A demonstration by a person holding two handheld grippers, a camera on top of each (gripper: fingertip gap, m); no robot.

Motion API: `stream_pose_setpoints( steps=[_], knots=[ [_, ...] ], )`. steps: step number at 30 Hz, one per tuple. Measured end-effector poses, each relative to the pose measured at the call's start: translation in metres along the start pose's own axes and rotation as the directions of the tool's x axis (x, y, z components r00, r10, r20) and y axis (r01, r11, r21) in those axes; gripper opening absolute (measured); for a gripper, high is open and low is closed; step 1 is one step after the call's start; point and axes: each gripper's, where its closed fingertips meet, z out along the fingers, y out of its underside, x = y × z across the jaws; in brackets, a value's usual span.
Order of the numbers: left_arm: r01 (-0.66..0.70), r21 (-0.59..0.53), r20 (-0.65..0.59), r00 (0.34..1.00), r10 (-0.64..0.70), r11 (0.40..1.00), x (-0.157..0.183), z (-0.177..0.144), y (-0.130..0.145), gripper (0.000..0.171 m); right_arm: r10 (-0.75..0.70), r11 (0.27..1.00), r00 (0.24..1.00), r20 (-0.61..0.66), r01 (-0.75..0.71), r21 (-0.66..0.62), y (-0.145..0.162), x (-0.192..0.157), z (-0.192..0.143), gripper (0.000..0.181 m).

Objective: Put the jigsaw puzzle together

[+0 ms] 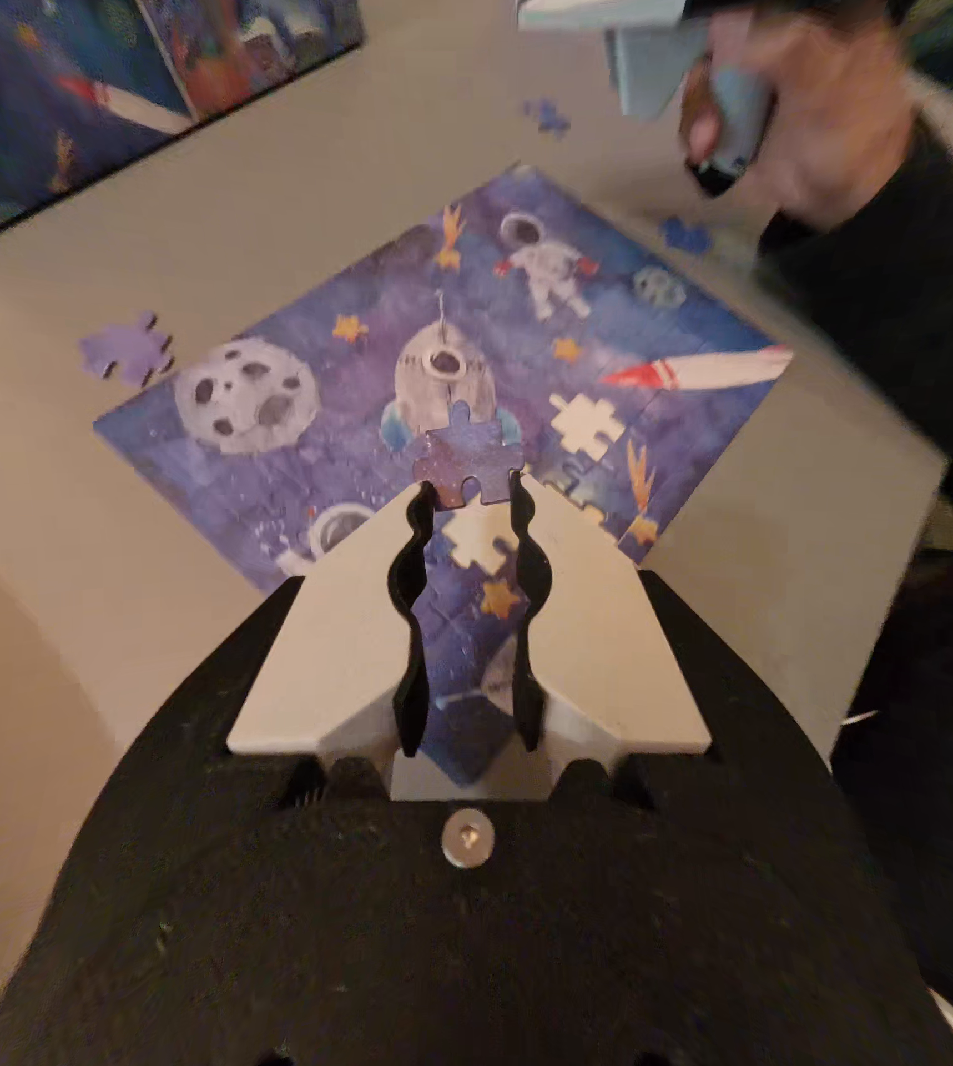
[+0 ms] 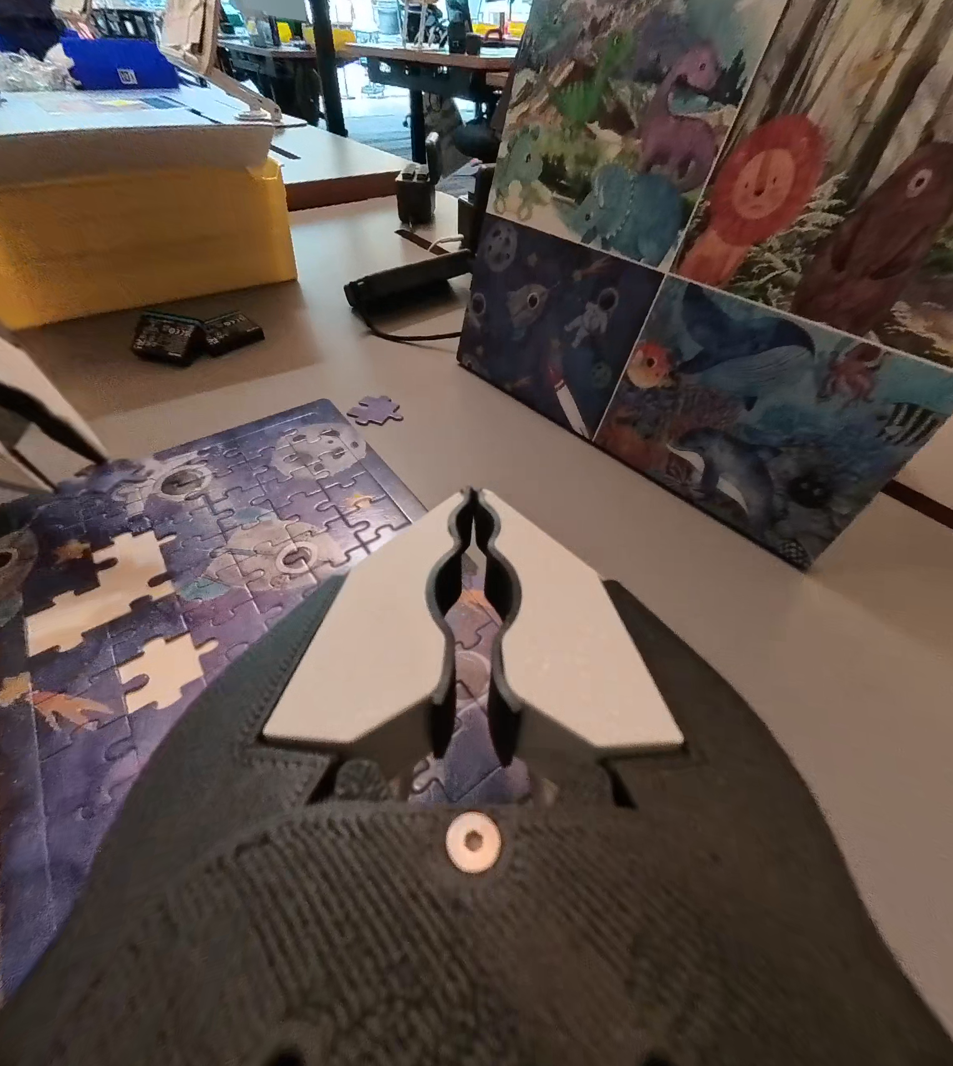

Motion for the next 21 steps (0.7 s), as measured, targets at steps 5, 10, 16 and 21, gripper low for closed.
stream_pose_setpoints(
  steps=[5,10,16,21],
  knots=[
    [-0.027,0.007,0.082,0.996,0.026,1.0,0.021,-0.003,0.016,0.025,0.022,0.999,0.996,0.084,-0.025,0.032,-0.005,-0.02,0.008,0.0],
    [-0.023,-0.057,0.155,0.987,0.032,0.998,0.01,0.008,0.026,0.025,-0.044,0.999,0.994,0.098,0.043,0.008,-0.004,-0.034,0.014,0.0],
    [0.003,-0.113,0.219,0.975,0.022,0.994,0.003,0.014,0.04,0.025,-0.085,0.996,0.985,0.151,0.088,-0.013,-0.003,-0.055,0.018,0.0],
    [0.046,-0.145,0.235,0.972,-0.011,0.988,0.002,0.017,0.045,0.025,-0.131,0.99,0.968,0.216,0.14,-0.026,-0.002,-0.083,0.023,0.0]
  ],
)
